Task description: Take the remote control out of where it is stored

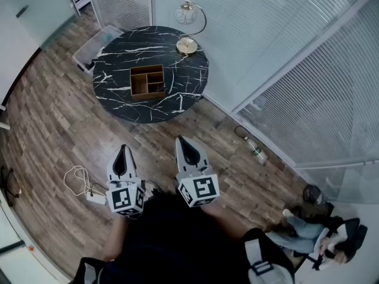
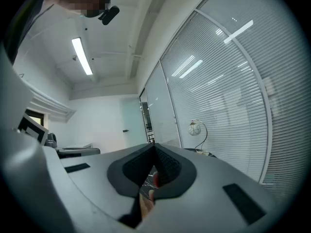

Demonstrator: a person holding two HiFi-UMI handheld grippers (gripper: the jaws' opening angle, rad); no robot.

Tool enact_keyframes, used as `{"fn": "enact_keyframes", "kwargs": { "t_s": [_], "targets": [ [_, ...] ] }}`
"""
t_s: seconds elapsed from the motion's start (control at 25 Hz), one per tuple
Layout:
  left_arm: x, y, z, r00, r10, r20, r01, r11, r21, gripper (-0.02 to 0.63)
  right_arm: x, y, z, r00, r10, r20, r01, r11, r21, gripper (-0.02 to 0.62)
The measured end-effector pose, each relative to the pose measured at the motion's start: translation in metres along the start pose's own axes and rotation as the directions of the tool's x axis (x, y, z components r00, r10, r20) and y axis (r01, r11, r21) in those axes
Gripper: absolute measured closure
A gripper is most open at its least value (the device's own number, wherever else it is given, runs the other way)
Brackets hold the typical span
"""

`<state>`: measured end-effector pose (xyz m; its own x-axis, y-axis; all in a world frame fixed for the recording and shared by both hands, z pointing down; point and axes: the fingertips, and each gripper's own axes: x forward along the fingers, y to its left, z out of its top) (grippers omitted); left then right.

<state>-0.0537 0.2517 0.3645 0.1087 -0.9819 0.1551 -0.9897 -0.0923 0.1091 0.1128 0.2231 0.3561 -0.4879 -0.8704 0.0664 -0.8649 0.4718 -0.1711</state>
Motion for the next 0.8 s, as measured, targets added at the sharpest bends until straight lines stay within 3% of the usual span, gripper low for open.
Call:
{"fn": "enact_keyframes", "kwargs": {
  "t_s": [0.52, 0.8],
  "targets": [
    [0.010, -0.003, -0.007, 1.000, -0.018, -0.017, 0.017, 0.999, -0.048, 0.598, -0.001, -0.002, -0.002, 1.000, 0.006, -0.019, -0.006, 1.000, 0.011, 0.594],
    [0.014, -0.017, -0.010, 0.999, -0.030, -0.021, 0.029, 0.999, -0.034, 0.598, -0.002, -0.013, -0.004, 0.999, 0.006, -0.042, -0.005, 0.999, 0.034, 0.594]
  ]
}}
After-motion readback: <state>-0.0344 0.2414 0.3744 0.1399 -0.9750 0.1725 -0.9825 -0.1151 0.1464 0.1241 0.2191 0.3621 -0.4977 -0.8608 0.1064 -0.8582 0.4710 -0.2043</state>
